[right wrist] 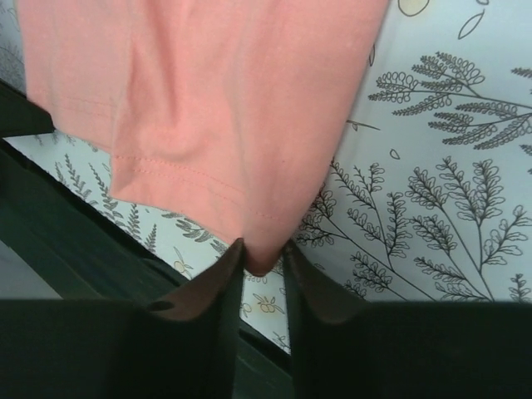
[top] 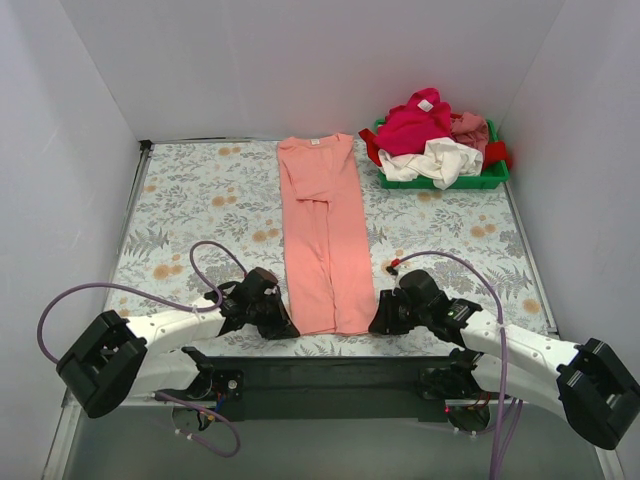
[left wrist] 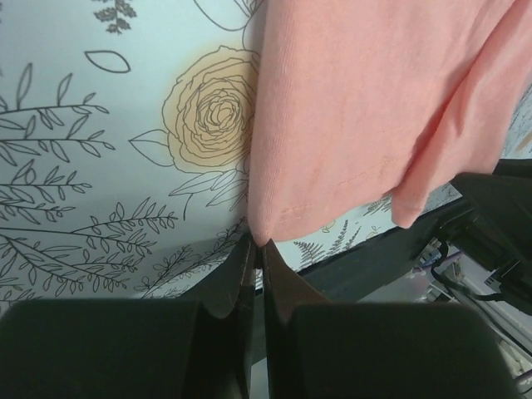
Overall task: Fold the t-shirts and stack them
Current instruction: Fold the tshirt
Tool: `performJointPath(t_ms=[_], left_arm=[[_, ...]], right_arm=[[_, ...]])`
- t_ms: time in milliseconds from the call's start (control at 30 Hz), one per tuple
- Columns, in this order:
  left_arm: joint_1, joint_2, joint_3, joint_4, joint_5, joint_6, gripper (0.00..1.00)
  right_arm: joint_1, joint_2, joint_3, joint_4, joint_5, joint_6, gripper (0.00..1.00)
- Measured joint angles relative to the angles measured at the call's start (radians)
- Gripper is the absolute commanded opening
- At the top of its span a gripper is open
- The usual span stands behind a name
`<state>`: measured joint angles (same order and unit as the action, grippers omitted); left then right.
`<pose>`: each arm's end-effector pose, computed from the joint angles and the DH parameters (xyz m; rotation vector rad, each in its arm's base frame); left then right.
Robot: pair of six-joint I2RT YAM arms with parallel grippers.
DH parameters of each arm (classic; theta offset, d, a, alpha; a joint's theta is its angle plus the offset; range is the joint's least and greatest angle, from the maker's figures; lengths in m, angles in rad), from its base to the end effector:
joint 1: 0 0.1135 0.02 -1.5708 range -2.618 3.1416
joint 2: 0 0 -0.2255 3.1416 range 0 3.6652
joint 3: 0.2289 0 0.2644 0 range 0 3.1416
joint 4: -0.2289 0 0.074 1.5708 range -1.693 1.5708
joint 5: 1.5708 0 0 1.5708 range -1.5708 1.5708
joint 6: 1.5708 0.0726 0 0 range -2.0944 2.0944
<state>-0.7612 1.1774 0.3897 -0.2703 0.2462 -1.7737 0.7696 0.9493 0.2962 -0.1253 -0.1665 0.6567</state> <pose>0.1533 -0.1705 0.0558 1.3443 -2.6217 0.8456 0.1592 0.1710 0.0858 -0.2295 2.5063 0.8471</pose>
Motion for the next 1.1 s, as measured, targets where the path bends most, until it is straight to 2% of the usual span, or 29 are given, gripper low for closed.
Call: performJointPath(t_ms=[33,133,200,433,800,933,1100], left_arm=[[0.000,0.003,0.000,0.004,0.002,0.003,0.00],[0.000,0.002,0.001,-0.002,0.001,0.007,0.00],[0.000,-0.013,0.003,-0.031,-0.008,0.014,0.00],[-0.001,-0.084,0.008,-0.127,-0.029,0.037,0.00],[-0.002,-0.172,0.018,-0.140,-0.019,0.049,0.00],[-0.002,-0.124,0.058,-0.137,-0.061,0.048,0.00],[-0.002,-0.020,0.161,-0.116,-0.140,0.058,0.00]], right_arm=[[-0.002,0.002,0.000,-0.001,0.003,0.001,0.15],[-0.004,-0.001,-0.006,-0.001,0.009,0.011,0.09],[-0.007,-0.016,-0.017,-0.008,0.011,0.010,0.01],[-0.010,-0.109,-0.054,-0.039,-0.014,0.007,0.01],[-0.010,-0.157,-0.073,-0.032,-0.079,-0.008,0.01],[-0.010,-0.130,-0.006,-0.037,-0.040,-0.027,0.01],[-0.010,-0.011,0.162,-0.024,0.050,-0.056,0.01]])
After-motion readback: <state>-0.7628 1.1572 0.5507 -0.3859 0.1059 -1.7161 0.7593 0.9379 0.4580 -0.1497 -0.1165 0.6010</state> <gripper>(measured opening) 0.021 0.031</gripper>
